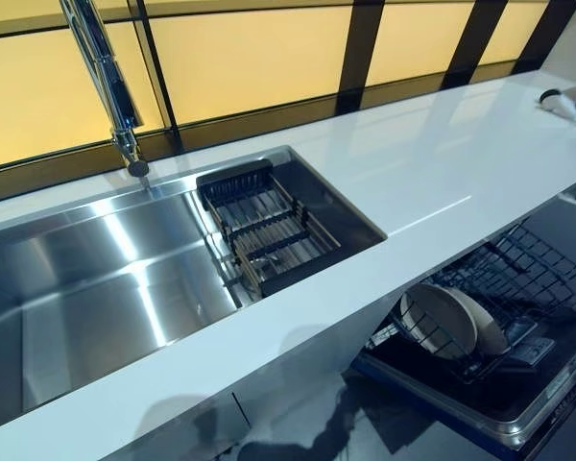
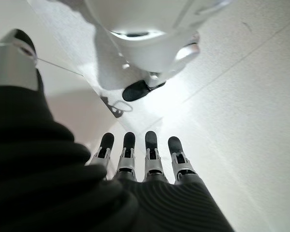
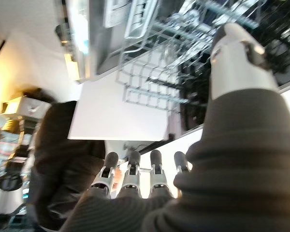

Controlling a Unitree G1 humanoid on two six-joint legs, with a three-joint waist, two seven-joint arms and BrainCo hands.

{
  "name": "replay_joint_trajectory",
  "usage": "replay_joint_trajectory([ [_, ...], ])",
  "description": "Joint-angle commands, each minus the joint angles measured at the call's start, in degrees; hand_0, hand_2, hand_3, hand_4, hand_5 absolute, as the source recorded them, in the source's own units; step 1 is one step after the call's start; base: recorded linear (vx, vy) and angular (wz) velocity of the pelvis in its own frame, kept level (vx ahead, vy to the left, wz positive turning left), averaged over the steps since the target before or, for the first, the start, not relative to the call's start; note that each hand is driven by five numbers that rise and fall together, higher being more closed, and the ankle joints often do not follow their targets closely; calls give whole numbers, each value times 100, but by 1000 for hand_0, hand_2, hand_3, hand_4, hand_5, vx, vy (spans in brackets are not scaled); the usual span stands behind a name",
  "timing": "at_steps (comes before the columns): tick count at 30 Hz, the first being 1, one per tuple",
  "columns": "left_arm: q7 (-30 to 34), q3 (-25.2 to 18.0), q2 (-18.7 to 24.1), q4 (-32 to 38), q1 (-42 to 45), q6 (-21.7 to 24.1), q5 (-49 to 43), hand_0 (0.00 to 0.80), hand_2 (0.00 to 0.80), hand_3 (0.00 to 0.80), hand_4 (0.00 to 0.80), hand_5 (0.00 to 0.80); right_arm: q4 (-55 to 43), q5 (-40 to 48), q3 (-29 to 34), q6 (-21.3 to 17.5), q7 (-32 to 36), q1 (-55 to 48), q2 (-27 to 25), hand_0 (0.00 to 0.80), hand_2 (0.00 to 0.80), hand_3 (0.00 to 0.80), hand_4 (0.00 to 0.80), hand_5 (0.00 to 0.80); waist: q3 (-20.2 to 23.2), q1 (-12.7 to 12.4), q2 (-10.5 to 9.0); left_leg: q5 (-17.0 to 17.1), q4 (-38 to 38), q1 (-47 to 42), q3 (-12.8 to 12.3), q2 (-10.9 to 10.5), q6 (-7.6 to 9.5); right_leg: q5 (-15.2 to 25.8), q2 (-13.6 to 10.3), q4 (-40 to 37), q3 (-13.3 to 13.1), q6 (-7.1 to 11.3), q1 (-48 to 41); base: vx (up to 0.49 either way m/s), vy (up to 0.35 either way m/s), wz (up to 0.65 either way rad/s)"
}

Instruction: Take plates into dishwasher

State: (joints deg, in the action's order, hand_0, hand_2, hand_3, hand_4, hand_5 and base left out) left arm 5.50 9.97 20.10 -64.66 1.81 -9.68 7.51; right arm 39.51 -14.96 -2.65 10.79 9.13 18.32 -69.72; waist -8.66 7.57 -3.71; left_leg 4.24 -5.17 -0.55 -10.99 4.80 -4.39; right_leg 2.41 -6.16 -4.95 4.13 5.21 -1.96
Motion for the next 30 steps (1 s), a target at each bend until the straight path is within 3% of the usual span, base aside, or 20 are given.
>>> replay_joint_trajectory([
  [1,0,24,-23,-455,-144,-39,-159,0,0,0,0,0,192,541,320,246,83,83,-420,0,0,0,0,0,224,-88,-164,-515,17,-551,-125,121,-3,283,-2,-5,-226,301,206,34,54,-3],
  [7,-48,-56,-46,-544,-118,-3,-121,0,0,0,0,0,489,1088,956,327,24,-427,-154,0,0,0,0,0,309,-73,-186,-556,17,-624,-157,99,25,308,-44,-5,-251,339,151,20,56,-7],
  [13,0,-93,1,-737,-158,139,-90,0,0,0,0,0,1280,2240,1971,336,-241,-1079,546,0,0,0,0,0,328,-92,-159,-627,17,-684,-135,-16,110,369,-154,13,-247,406,114,-5,109,-5],
  [16,50,-8,59,-867,-236,181,-272,0,0,0,0,0,1767,2544,2253,181,-126,-1376,806,0,0,0,0,0,289,-65,-193,-673,35,-713,-168,-83,182,489,-227,33,-272,483,180,0,42,0],
  [19,101,-56,181,-902,-284,178,-507,0,0,0,0,0,1829,2908,2418,277,-55,-1566,1099,0,0,0,0,0,154,-17,-223,-692,45,-779,-183,-66,181,718,-301,226,-193,658,434,-76,-38,0],
  [21,48,-80,267,-881,-314,133,-408,0,0,0,0,0,1694,3225,2442,459,47,-1604,1268,0,0,0,0,0,98,-17,-186,-597,46,-721,-225,-9,229,601,-235,619,-149,633,532,-247,-71,-4],
  [23,-25,-132,323,-857,-360,36,-236,0,0,0,0,0,1661,3638,2440,618,46,-1593,1475,0,0,0,0,0,102,-109,-144,-507,70,-562,-203,27,304,427,-233,1093,-101,595,518,-342,-108,-20],
  [26,-93,-233,374,-914,-387,-21,-69,0,0,0,0,0,1587,4059,2280,1175,180,-1401,1848,0,0,0,0,0,156,-383,-75,-354,169,-229,-97,117,359,399,-452,1742,-29,478,437,-334,-185,-58],
  [27,-83,-276,410,-954,-398,-20,-32,0,0,0,0,0,1713,4017,2218,1346,197,-1315,1958,0,0,0,0,0,192,-507,-80,-322,294,-55,-52,152,361,434,-567,1776,-60,447,295,-406,-432,-51],
  [28,-80,-305,433,-1051,-466,-80,94,0,0,0,0,0,2129,3885,2109,1324,218,-1164,2098,0,0,0,0,0,281,-746,-138,-283,509,227,-28,251,334,533,-846,1625,-30,450,-109,-380,-465,-26],
  [30,-101,-326,452,-1096,-533,-101,170,0,0,0,0,0,2395,3800,1990,1399,136,-989,2204,0,0,0,0,0,327,-921,-203,-270,687,428,-9,379,298,645,-1090,1465,17,505,-376,-323,-531,-30],
])
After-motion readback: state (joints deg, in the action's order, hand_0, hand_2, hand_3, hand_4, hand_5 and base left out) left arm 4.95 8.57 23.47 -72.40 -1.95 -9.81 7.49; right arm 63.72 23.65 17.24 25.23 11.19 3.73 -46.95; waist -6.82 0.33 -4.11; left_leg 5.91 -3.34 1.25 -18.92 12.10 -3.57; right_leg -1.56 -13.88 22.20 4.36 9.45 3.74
